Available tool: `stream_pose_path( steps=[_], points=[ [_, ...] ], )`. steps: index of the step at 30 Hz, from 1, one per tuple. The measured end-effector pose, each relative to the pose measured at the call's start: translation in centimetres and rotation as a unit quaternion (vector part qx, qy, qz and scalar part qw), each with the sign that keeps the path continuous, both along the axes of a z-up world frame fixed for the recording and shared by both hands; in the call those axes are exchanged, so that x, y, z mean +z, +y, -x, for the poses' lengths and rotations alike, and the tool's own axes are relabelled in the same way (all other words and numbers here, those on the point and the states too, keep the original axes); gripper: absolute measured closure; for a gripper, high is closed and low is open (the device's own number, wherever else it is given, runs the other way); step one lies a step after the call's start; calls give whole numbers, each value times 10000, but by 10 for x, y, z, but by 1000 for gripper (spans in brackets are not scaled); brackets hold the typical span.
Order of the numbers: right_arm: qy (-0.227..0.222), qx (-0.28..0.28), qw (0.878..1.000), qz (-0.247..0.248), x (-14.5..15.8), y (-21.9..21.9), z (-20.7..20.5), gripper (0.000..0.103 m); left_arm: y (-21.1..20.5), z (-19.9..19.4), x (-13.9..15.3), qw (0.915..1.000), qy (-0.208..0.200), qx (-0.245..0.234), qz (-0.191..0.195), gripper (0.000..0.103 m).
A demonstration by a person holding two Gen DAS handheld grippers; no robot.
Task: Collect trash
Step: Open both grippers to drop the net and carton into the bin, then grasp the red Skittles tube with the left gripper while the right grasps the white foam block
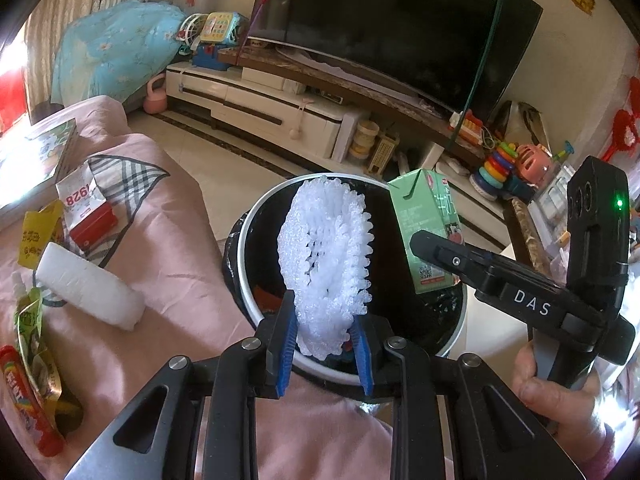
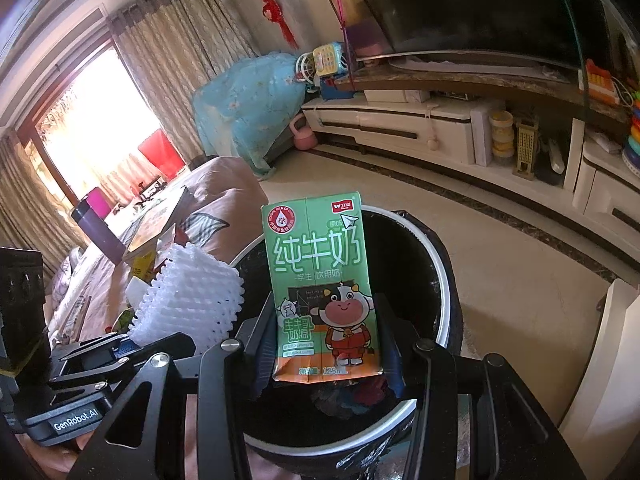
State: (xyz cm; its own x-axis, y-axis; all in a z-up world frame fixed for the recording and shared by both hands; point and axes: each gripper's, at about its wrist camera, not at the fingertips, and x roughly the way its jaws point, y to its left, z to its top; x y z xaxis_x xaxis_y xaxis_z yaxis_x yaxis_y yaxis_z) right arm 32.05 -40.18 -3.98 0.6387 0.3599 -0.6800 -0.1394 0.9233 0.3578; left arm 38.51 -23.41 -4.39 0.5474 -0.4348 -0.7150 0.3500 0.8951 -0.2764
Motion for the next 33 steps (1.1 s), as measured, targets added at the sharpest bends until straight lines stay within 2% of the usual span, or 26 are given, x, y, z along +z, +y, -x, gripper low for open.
stream_pose_path(
  steps=[2, 4, 5, 6, 8, 9, 10, 12, 14, 19, 20, 33],
  points=[
    [26, 7, 10000, 23, -1, 1, -2, 58, -2, -1, -2, 10000, 23, 12, -8, 78],
    [73, 11, 10000, 45, -4, 0, -4, 58, -1, -2, -3, 10000, 44, 44, -29, 72],
    [98, 15, 9999, 45, -5, 0, -5, 57, -2, -3, -3, 9999, 75, 83, -44, 58],
    [127, 19, 9999, 33, -6, 0, -7, 56, -1, -2, -2, 9999, 69, 138, -35, 53],
    [132, 24, 9999, 26, -8, -1, -8, 55, 1, 0, -1, 9999, 6, 158, -23, 51],
    [133, 14, 9999, 27, -8, -2, -7, 49, 1, 2, 0, 9998, 11, 184, -43, 43],
    [128, 3, 9999, 1, -7, -2, -6, 42, 2, 3, 0, 9997, 18, 221, -58, 40],
    [95, -23, 9999, -72, -7, -3, -3, 33, 7, 9, 1, 9997, -10, 255, -30, 38],
    [50, -68, 9999, -129, -4, -4, 2, 30, 12, 16, 1, 9995, -14, 305, -46, 36],
    [-19, -96, 9992, -389, 0, 1, 15, 4, 37, 45, 1, 9988, -78, 473, -91, 31],
    [1, -74, 9990, -448, 0, 4, 18, 2, 43, 51, 0, 9986, -70, 511, -105, 30],
    [45, 540, 9967, -610, -1, 71, 61, 1, 142, 129, 8, 9911, -37, 1329, -36, 28]
  ],
)
